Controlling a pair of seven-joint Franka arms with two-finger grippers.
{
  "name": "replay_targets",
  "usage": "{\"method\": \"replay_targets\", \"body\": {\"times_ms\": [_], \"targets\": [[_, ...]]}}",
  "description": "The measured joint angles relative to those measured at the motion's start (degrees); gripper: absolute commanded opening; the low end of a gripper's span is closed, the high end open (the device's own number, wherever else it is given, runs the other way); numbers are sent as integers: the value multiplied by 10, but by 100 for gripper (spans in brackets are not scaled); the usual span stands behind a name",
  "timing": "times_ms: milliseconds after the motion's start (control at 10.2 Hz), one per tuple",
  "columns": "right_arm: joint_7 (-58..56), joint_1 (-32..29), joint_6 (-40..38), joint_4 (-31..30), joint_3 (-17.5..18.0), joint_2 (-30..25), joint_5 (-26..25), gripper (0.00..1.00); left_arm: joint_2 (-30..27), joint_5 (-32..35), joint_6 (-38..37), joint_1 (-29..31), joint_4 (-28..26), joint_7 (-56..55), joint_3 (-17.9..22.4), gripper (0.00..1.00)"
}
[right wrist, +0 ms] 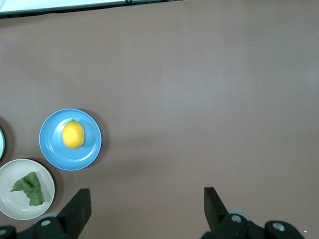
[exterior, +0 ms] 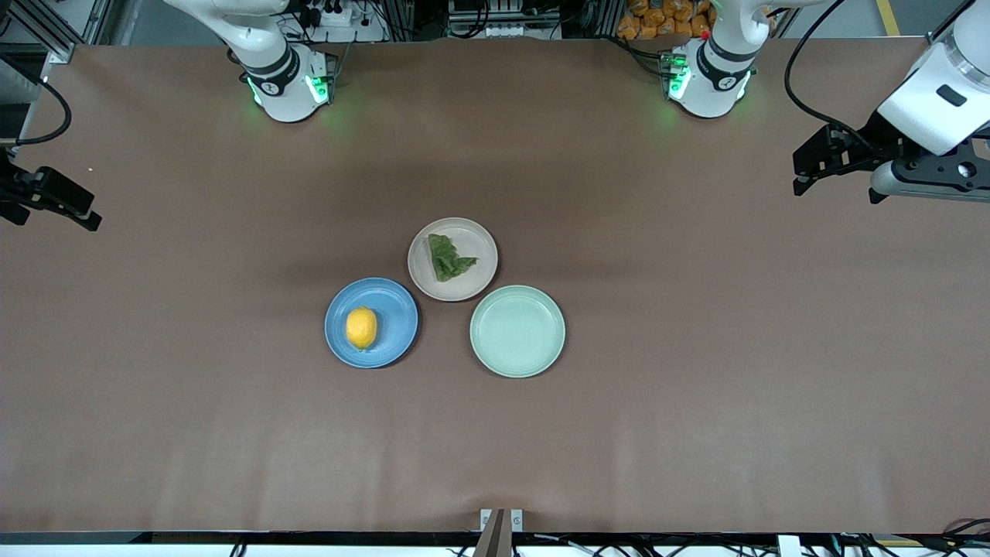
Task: Pick lemon and lettuce from blue and beige plates
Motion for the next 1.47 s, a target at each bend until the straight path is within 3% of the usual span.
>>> {"method": "replay_targets", "body": {"times_ms": [1468], "targets": [[0, 0, -7, 0, 0, 0, 0, 100, 25, -1, -5, -9, -23, -25, -15, 100]]}}
